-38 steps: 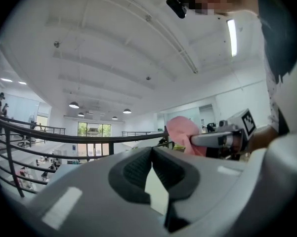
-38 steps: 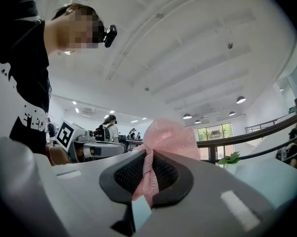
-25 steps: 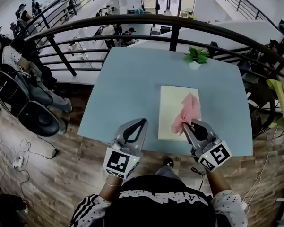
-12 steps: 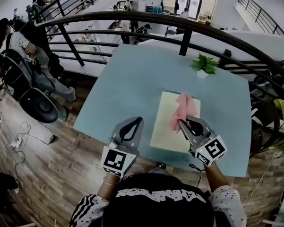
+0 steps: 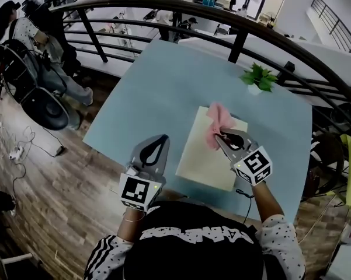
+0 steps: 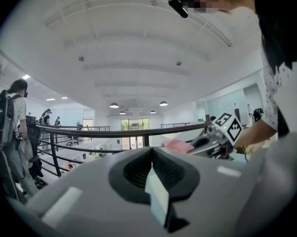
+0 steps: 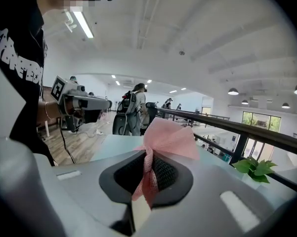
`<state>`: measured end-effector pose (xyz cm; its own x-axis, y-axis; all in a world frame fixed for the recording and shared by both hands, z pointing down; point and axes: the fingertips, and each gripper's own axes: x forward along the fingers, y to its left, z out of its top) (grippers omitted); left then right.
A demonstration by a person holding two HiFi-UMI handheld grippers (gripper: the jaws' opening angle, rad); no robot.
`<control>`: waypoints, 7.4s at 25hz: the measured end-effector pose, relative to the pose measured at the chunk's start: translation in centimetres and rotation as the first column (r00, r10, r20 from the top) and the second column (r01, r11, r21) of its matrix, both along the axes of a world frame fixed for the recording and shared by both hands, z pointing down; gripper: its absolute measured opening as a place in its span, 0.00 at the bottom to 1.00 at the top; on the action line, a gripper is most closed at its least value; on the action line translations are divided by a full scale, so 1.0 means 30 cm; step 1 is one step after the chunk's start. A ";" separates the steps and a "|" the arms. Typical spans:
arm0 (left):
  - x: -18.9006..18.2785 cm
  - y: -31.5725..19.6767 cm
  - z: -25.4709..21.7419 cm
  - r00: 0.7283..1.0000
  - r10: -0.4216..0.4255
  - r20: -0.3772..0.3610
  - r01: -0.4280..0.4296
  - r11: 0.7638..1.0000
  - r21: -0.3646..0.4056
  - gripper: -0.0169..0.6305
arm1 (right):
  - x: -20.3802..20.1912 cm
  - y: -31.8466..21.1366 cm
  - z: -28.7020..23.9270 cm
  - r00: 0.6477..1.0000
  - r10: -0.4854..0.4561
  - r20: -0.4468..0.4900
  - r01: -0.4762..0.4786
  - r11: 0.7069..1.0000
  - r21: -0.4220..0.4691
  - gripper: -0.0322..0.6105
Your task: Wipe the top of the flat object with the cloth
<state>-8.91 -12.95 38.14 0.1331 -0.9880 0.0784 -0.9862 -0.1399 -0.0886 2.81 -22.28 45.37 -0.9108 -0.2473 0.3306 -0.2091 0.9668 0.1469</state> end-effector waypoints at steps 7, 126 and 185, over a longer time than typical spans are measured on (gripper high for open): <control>-0.071 0.000 0.012 0.999 -0.019 -0.025 0.018 0.999 -0.027 0.03 | -0.073 -0.101 0.123 0.986 0.003 -0.169 0.001 1.000 0.021 0.09; -0.040 -0.087 0.026 0.964 0.249 -0.091 -0.255 0.965 -0.060 0.03 | -0.175 0.186 0.553 0.769 -0.078 -0.635 0.039 0.996 -0.075 0.06; -0.098 -0.081 0.010 0.988 0.151 -0.026 -0.153 0.987 -0.058 0.03 | 0.006 -0.194 0.384 0.877 0.175 -0.449 -0.205 0.978 -0.020 0.08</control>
<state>-11.84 -15.38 38.44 0.2836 -0.9498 0.1324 -0.9547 -0.2926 -0.0543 3.00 -28.10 56.90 -0.6036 -0.3646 0.7090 -0.3179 0.9256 0.2053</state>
